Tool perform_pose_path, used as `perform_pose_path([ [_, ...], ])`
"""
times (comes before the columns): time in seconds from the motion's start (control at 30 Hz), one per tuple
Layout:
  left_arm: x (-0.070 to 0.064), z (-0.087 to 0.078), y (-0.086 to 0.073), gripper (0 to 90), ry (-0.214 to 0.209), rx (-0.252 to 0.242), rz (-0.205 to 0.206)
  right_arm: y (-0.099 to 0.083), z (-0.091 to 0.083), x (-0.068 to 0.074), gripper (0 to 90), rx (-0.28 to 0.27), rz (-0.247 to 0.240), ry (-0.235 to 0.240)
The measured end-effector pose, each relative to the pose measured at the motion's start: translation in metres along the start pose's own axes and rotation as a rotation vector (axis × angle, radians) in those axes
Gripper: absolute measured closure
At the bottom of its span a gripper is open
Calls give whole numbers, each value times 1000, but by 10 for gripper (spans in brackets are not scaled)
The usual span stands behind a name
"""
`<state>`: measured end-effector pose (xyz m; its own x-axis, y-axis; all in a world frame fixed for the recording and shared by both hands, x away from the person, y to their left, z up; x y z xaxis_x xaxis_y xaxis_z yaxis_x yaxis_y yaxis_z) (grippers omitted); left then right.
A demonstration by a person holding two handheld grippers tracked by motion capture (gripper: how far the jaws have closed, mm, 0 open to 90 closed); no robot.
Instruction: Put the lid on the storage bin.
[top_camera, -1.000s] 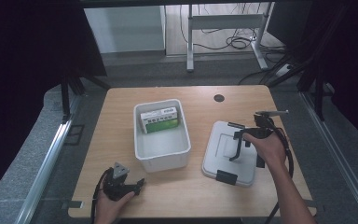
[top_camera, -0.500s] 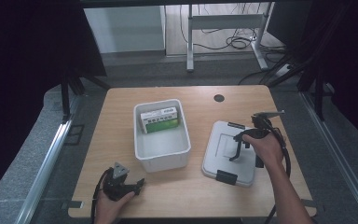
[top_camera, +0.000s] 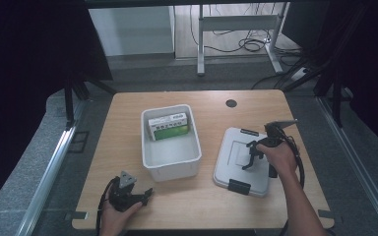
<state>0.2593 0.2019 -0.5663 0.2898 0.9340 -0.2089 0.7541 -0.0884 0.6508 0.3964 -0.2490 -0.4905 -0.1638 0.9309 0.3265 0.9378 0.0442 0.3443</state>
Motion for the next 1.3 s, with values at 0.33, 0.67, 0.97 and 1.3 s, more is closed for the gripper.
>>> perform_pose_path([
  [0.33, 0, 0, 0, 128, 0, 0, 0, 1, 0, -1, 827, 14, 103, 29],
  [0.67, 0, 0, 0, 128, 0, 0, 0, 1, -1, -2, 844, 13, 143, 33],
  [0.97, 0, 0, 0, 128, 0, 0, 0, 2, -4, 0, 844, 11, 150, 32],
  [1.3, 0, 0, 0, 128, 1, 0, 1, 4, -23, 1, 844, -20, 130, 35],
])
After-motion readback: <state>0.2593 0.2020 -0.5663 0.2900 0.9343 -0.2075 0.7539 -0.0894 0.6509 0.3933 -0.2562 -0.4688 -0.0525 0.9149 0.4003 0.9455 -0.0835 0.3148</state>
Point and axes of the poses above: each handheld gripper's, and its own axes: z roughly forward along the jaws, y roughly out of its top, x roughly to its left, the point moved 3 cm from there along z, roughly forward along the jaws, and after that the axes turned 15 degrees about -z, right-handed, at the moved point
